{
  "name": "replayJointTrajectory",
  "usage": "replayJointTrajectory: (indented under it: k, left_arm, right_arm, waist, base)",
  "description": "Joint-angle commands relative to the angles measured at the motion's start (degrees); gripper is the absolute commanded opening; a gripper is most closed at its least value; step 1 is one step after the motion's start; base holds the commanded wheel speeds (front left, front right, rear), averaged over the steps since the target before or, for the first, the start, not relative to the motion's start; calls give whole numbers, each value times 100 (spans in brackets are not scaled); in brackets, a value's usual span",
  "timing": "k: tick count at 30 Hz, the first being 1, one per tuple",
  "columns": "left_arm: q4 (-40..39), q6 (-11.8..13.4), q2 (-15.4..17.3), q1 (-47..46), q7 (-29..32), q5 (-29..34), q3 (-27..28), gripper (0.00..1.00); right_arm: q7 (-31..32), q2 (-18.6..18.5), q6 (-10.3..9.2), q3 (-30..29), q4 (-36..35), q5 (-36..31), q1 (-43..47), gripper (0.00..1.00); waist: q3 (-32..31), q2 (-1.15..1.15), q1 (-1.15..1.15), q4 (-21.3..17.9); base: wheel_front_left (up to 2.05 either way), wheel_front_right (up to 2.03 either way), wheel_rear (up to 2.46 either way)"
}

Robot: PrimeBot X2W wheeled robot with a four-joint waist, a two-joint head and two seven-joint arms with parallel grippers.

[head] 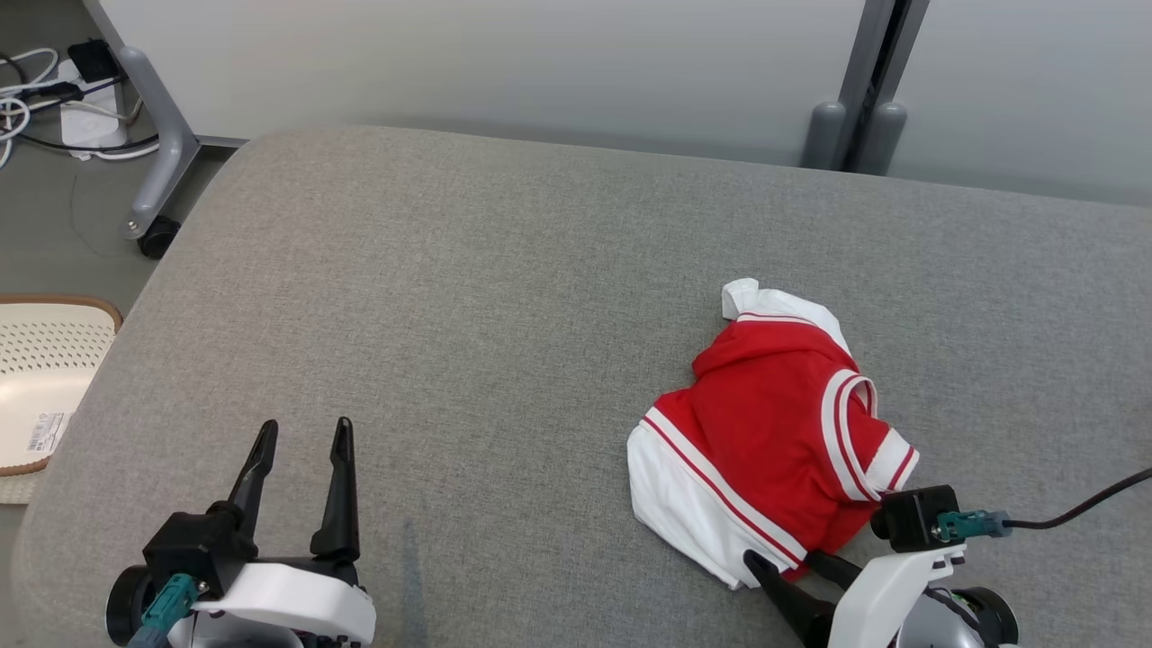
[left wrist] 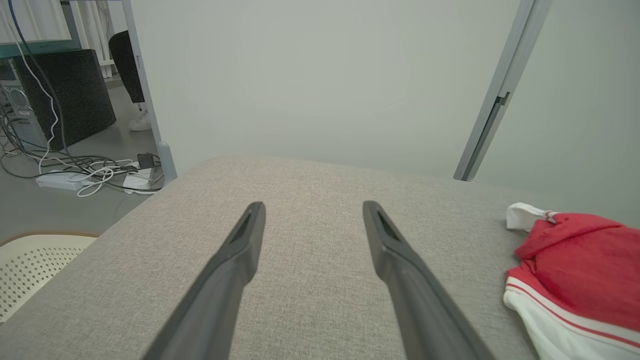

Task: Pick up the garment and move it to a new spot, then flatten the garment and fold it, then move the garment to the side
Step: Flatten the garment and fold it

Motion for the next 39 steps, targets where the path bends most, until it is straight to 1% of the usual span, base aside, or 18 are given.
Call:
replayJointTrajectory:
  k: [1, 2, 3, 4, 5, 13, 20, 23, 25, 32, 36, 39]
  left_arm:
    - [19, -12, -3, -136, -33, 7, 19, 100]
    - [24, -14, -9, -142, -35, 13, 16, 100]
    - [31, -16, -10, -142, -38, 14, 18, 100]
    - [37, -11, -8, -140, -31, 12, 24, 100]
    - [45, -11, -2, -132, -32, 8, 35, 100]
    - [79, -38, -23, -109, -45, -5, 28, 100]
    - [169, -101, -35, -169, -51, -43, -5, 100]
    - [215, -130, -54, -194, -53, -45, -45, 100]
    - [237, -152, -67, -210, -55, -38, -65, 100]
    - [300, -191, -118, -196, -59, -54, -119, 100]
    - [319, -202, -143, -121, -56, -81, -116, 100]
    - [324, -219, -144, -109, -59, -81, -122, 100]
  right_arm:
    - [-56, -13, 1, 5, 17, 16, -80, 75]
    - [-63, -20, 1, 21, 19, 33, -92, 56]
    - [-80, -27, 1, 39, 22, 50, -100, 32]
    - [-104, -38, 1, 61, 15, 62, -106, 13]
    - [-125, -49, 1, 80, -6, 83, -121, 0]
    - [-368, -183, 1, 279, -408, 392, -237, 0]
    - [-415, -426, 1, 530, -928, 719, -712, 0]
    - [-360, -496, 1, 671, -976, 956, -1086, 0]
    - [-362, -628, 1, 752, -928, 980, -1371, 0]
    - [-451, -818, 1, 1068, -856, 1139, -2093, 0]
    - [-675, -846, 1, 1165, -926, 1277, -2555, 0]
    - [-812, -857, 1, 1127, -947, 1399, -2822, 0]
  waist:
    - [19, 0, 0, 23]
    - [23, 0, 0, 31]
    - [25, 0, 0, 35]
    - [23, 0, 0, 34]
    - [18, 0, 0, 29]
    - [-93, 0, 0, -115]
    - [-214, 0, 0, -145]
    - [-263, 0, 0, -90]
    - [-293, 0, 0, -44]
    - [-394, 0, 0, 62]
    - [-442, 0, 0, 28]
    - [-473, 0, 0, -52]
  base:
    - [0, 0, 0]
    - [0, 0, 0]
    - [0, 0, 0]
    - [0, 0, 0]
    - [0, 0, 0]
    - [0, 0, 0]
    - [0, 0, 0]
    - [0, 0, 0]
    - [0, 0, 0]
    - [0, 0, 0]
    - [0, 0, 0]
    - [0, 0, 0]
